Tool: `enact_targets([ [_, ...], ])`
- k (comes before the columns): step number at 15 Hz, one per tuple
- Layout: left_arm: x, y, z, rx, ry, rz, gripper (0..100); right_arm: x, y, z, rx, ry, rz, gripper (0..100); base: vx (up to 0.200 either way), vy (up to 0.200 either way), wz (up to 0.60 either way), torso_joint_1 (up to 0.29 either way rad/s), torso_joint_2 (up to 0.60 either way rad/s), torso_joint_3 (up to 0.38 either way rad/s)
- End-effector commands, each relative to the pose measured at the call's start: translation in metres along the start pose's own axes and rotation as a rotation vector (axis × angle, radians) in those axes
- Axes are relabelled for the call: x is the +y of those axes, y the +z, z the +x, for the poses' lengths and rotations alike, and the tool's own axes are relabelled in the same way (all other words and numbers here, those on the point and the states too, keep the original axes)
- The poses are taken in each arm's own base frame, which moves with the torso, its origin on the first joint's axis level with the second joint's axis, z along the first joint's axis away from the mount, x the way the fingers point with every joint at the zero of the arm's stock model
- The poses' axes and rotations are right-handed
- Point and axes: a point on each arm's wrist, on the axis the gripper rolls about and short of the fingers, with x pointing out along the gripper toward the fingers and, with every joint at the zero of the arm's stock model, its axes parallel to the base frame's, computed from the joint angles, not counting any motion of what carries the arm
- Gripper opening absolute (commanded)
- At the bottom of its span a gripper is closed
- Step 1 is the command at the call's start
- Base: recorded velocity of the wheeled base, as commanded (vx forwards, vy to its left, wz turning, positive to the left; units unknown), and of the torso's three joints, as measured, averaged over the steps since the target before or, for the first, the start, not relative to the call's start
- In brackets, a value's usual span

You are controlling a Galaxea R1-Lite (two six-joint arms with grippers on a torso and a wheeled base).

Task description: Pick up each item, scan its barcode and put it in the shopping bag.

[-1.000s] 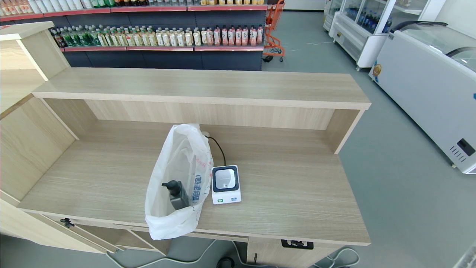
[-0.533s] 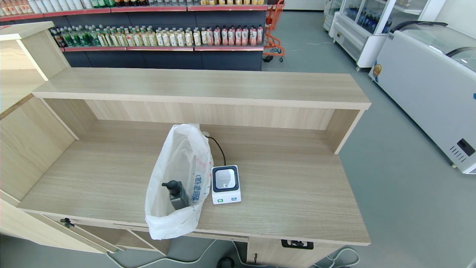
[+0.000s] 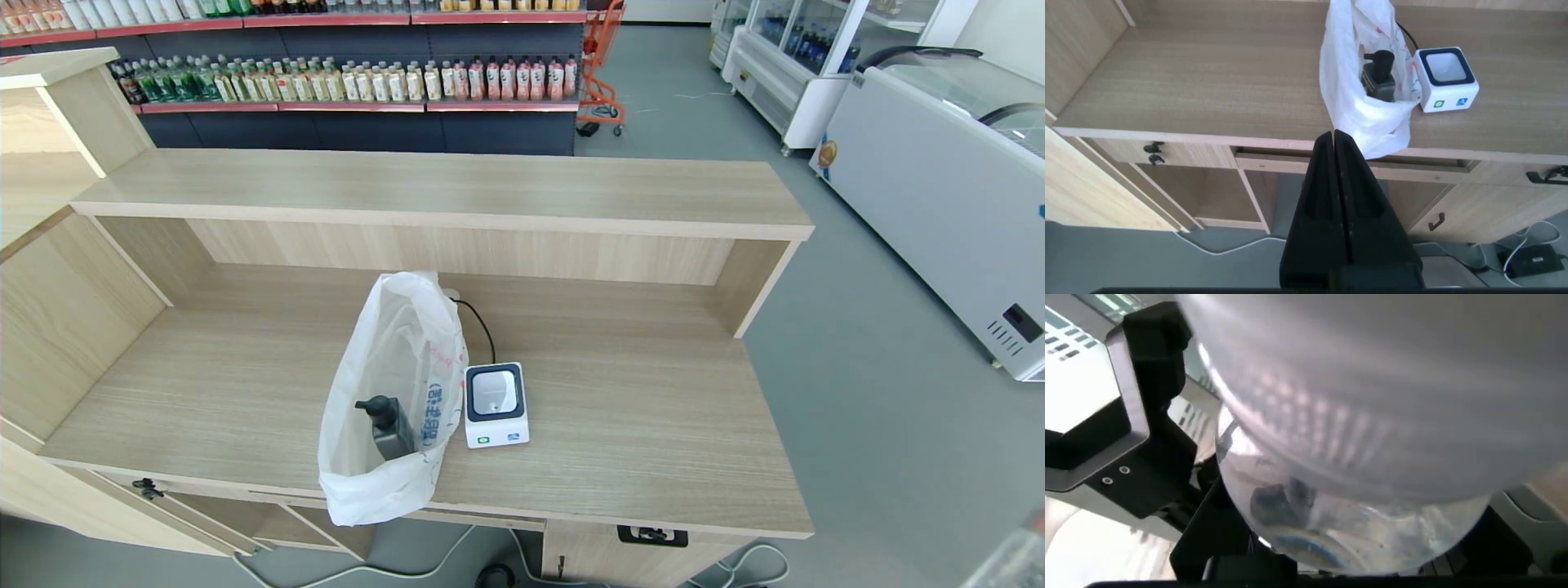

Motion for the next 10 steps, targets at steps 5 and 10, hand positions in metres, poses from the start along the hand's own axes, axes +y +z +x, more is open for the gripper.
enact_targets([
  [5, 0.000, 0.000, 0.000, 0.000, 0.000, 0.000, 0, -0.100, -0.025, 0.040, 0.134, -0.792, -0.323, 0, 0.000, 0.000, 0.00, 0.000, 0.00, 0.000],
  [10, 0.000, 0.000, 0.000, -0.001, 0.000, 0.000, 0, -0.137, -0.050, 0.034, 0.289, -0.961, -0.739, 0, 0.000, 0.000, 0.00, 0.000, 0.00, 0.000],
])
